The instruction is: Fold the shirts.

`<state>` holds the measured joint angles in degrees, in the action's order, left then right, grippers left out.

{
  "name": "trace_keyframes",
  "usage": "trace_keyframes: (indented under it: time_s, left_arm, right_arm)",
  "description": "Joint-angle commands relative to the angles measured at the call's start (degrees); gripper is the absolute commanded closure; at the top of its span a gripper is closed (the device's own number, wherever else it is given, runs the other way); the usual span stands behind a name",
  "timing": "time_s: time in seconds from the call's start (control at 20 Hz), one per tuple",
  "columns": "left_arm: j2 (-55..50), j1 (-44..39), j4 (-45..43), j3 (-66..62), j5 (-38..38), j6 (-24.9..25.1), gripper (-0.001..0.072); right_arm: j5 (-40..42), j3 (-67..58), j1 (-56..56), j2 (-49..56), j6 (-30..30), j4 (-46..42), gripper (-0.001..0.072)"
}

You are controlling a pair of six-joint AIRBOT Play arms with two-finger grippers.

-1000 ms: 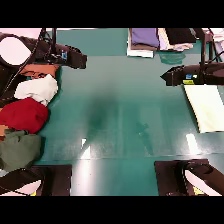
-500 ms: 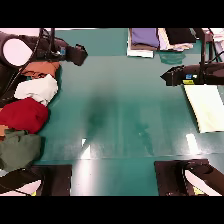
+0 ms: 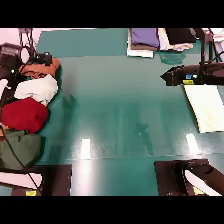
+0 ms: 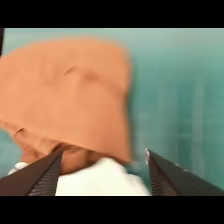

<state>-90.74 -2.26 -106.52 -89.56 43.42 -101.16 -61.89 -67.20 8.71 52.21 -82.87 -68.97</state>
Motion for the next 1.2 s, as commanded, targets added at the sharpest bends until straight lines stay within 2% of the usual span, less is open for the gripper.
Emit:
trace_keyframes:
  time_s: [0.0,0.15,0.45,0.5,0.55,0.6,0.65,0.85,1.0,1.15]
  left_arm:
    - [-7.76,5.42,-0.81,-0.04,-5.86,-0.83,0.0085]
    - [-11.13,6.99,-0.63,-0.11,-11.54,-0.92,0.0085]
    - [-14.73,7.30,-0.22,-0.20,-15.65,-0.90,0.0086]
    - [-14.86,7.30,-0.22,-0.20,-16.09,-1.05,0.0106]
    - [-14.82,7.30,-0.22,-0.22,-16.24,-1.53,0.0315]
    - [-14.78,7.30,-0.22,-0.44,-16.22,-1.84,0.0595]
    - [-14.64,7.30,-0.15,-0.83,-15.87,-2.19,0.0671]
    - [-11.65,7.23,0.20,-8.02,-9.51,-2.29,0.0680]
    - [-2.27,6.47,0.20,-11.50,-12.31,-1.11,0.0681]
    - [9.70,2.21,0.24,-14.84,-13.16,5.22,0.0680]
  right_arm:
    - [-0.04,0.04,0.04,-0.04,-0.02,0.02,0.0697]
    - [-0.07,0.04,0.04,-0.04,-0.02,0.02,0.0697]
    - [-0.07,0.04,0.04,-0.04,-0.04,0.13,0.0697]
    - [-0.02,0.04,0.04,-0.04,-0.04,0.48,0.0697]
    - [-0.02,0.04,0.04,-0.04,-0.04,0.48,0.0697]
    - [0.00,0.04,0.04,-0.04,-0.04,0.46,0.0697]
    - [0.00,0.04,0.04,-0.04,-0.04,0.48,0.0697]
    - [0.96,-0.39,0.04,-0.04,-0.04,0.46,0.0697]
    - [3.02,-4.42,0.02,-0.04,-0.02,0.26,0.0697]
    - [6.49,-11.10,0.02,-0.04,-0.02,-0.04,0.0697]
